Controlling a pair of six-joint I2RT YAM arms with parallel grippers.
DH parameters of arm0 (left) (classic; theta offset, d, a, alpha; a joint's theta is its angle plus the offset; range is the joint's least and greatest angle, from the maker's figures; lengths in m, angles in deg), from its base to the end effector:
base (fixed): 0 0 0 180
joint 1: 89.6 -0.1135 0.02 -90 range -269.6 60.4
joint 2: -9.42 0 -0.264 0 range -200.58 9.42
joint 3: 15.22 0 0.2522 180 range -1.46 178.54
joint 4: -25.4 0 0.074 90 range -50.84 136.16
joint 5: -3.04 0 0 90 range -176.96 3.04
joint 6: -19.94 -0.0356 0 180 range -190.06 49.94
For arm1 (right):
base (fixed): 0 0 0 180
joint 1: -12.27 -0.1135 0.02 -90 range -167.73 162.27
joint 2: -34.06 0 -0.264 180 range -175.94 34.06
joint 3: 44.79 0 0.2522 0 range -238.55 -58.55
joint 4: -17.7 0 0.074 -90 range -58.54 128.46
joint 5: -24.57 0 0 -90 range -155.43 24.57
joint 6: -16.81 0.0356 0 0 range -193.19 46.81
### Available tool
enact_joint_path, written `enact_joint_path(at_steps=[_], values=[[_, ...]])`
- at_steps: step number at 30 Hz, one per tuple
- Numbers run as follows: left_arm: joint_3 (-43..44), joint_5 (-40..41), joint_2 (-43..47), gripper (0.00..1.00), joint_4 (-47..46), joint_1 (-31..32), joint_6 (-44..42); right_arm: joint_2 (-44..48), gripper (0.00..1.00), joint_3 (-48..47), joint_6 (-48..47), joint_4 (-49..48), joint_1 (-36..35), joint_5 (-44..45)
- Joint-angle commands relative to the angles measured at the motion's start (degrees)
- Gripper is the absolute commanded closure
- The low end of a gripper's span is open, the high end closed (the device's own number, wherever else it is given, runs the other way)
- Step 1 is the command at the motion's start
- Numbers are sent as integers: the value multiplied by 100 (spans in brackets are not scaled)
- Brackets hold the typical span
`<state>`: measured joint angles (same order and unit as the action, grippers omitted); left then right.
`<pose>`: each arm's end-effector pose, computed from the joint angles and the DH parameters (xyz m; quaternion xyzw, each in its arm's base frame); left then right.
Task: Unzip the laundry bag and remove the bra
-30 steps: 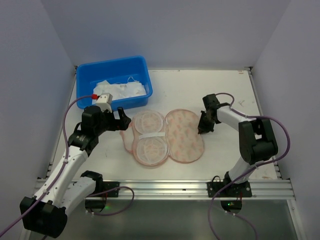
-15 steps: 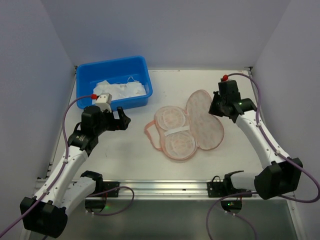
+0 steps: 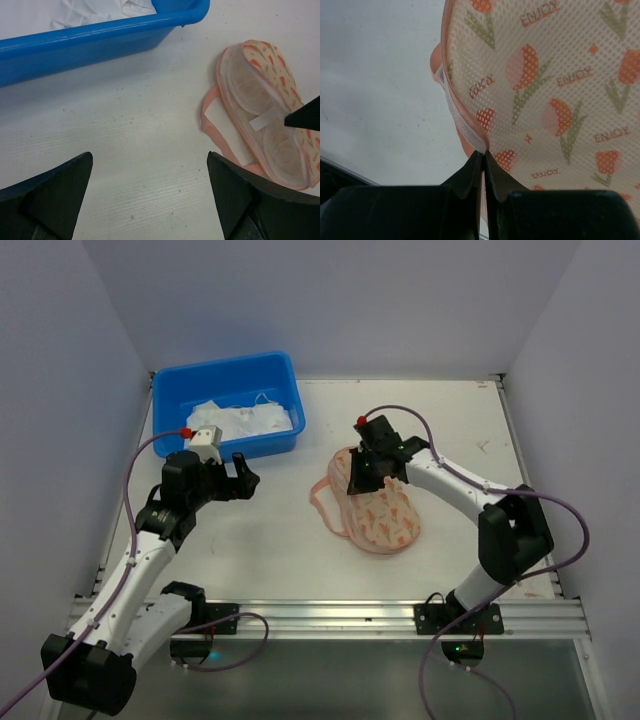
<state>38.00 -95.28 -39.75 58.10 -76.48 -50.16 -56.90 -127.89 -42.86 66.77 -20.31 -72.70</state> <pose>0.1886 -0.0492 0.2787 -0.0138 0.8585 -0.2044 0.4701 0.2789 0.1836 0.2514 -0.0368 0.9562 0.2001 0.2106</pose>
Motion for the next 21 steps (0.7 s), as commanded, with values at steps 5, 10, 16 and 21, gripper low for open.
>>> enact_joint_path(at_steps=[5,10,16,21], values=[[-44,58,-14,0,-206,-56,-136,-721,83,228,448,-1244,-170,-942],[-35,-47,56,0,-268,-56,-118,-441,41,176,334,-1360,-328,-1145],[298,84,311,0,109,-56,180,699,1,17,80,-728,-258,-321],[1000,796,557,0,1170,-56,348,1974,1,34,-211,-34,-4,1629]])
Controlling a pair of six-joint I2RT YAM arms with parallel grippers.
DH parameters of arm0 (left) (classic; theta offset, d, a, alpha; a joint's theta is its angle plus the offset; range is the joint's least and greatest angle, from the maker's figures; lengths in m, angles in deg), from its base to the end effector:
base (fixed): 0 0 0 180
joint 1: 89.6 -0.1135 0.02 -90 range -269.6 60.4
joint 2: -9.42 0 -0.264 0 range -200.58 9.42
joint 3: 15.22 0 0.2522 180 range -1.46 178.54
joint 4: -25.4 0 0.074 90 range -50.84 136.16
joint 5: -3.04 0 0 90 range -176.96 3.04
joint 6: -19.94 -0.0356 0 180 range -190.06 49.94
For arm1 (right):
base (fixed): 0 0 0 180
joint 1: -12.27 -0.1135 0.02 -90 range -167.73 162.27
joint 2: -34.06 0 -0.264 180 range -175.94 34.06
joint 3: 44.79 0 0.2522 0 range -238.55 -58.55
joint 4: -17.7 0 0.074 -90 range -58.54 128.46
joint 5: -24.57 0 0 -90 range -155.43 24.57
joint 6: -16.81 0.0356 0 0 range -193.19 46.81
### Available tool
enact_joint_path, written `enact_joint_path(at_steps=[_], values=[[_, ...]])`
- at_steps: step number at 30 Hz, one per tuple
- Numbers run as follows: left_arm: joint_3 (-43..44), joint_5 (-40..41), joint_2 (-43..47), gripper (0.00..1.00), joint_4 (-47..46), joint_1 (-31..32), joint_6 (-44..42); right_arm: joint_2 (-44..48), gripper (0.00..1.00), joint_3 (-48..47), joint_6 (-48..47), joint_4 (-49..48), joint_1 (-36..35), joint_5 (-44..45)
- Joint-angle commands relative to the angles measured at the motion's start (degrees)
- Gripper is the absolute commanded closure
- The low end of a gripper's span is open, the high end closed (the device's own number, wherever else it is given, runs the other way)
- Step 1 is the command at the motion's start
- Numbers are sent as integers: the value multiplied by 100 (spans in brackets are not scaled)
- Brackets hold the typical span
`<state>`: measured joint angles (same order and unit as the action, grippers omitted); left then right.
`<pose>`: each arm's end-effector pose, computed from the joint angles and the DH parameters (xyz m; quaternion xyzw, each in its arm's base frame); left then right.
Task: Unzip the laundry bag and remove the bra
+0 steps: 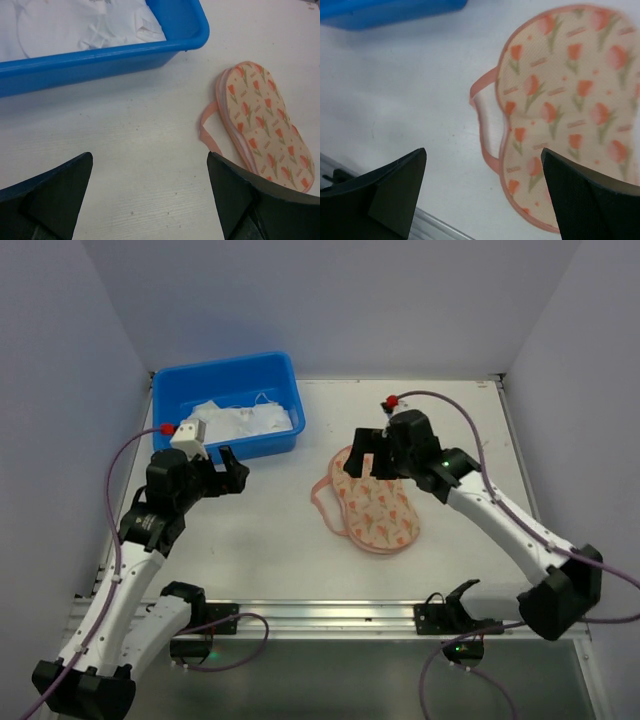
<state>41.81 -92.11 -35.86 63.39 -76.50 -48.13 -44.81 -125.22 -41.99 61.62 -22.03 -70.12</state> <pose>0.1739 -0.0438 0.3041 -0.0416 0.8476 -0.1952 0.4917 0.2479 0.1726 0.3056 -0.0412 0.9133 0.2498 0.3191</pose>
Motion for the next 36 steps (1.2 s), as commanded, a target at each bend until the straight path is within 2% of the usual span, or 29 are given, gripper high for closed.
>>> enact_joint_path(at_steps=[1,6,9,15,19,22,26,36], values=[[900,775,194,0,819,-53,145,1238,1,-215,-325,579,326,1618],[1491,1358,484,0,1636,-53,197,2796,1,5,-422,1150,1056,2742],[1807,1778,756,0,2066,-53,180,3795,1,66,-579,1432,1145,3358],[2536,2571,1564,0,2814,-53,223,5808,1,409,-1063,1450,1145,3396],[2643,2868,2232,0,2973,-36,338,6715,1,690,-1370,1458,1145,3308],[2512,3343,2707,0,3053,52,548,7278,1,954,-1485,1397,1145,3246],[2213,3450,3454,0,2912,70,725,7850,1,1367,-1521,1186,1145,3071],[1537,3591,4009,0,3044,131,786,8353,1,2026,-1520,984,1145,2868]])
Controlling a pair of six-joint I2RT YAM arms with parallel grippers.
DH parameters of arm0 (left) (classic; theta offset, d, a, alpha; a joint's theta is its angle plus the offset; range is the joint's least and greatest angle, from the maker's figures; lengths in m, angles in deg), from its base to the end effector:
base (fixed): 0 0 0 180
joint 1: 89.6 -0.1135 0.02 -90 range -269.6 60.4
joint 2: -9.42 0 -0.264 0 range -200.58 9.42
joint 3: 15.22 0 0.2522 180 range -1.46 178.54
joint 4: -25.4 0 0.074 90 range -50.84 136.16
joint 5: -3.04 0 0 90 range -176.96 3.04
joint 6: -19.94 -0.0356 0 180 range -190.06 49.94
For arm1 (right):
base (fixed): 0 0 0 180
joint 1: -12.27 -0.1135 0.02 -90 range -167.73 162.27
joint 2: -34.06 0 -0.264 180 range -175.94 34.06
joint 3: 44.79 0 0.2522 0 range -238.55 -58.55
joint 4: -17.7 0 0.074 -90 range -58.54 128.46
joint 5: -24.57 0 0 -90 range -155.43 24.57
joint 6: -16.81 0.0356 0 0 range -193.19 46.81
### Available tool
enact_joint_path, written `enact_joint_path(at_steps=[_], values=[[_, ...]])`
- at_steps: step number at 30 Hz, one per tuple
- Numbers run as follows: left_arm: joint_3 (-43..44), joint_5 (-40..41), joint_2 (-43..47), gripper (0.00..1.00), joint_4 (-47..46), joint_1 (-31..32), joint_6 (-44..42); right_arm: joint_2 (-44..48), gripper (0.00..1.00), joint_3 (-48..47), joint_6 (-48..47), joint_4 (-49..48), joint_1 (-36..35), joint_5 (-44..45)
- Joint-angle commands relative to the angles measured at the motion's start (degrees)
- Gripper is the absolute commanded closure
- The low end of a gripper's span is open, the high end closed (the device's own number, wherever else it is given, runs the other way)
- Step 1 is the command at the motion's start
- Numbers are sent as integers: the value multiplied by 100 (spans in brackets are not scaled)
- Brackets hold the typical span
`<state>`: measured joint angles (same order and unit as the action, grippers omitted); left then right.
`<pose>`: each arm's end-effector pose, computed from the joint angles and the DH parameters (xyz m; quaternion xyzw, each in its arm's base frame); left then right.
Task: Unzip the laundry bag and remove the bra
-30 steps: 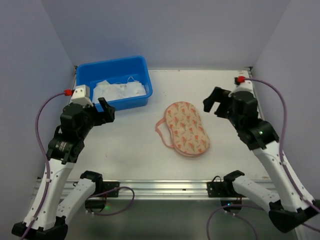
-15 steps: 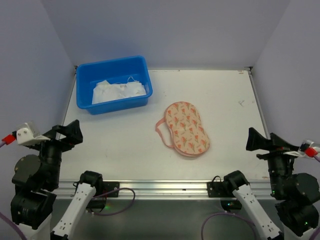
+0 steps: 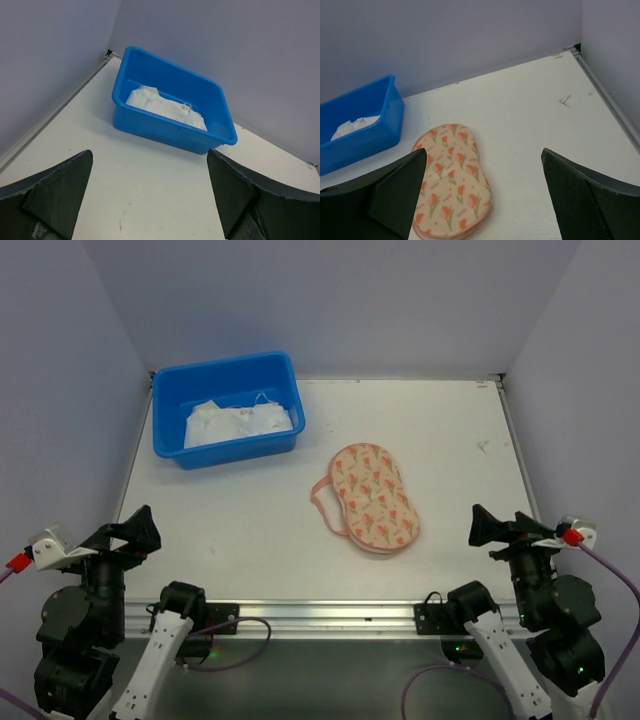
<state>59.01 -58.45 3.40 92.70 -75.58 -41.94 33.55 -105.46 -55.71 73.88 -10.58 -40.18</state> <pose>-0.0382 0.0271 0.3770 -0.2576 0.6532 -0.0872 0.7067 -0.0057 -0.0189 0.3420 0.1285 0.6724 0.1060 0.7212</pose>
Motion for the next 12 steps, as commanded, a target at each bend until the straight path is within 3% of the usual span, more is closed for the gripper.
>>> enact_joint_path(at_steps=[1,12], values=[[-228,225,136,0,104,39,202,508,1,60,-157,-242,0,-144],[-263,216,40,0,87,48,273,517,1,262,-174,-471,0,-232]])
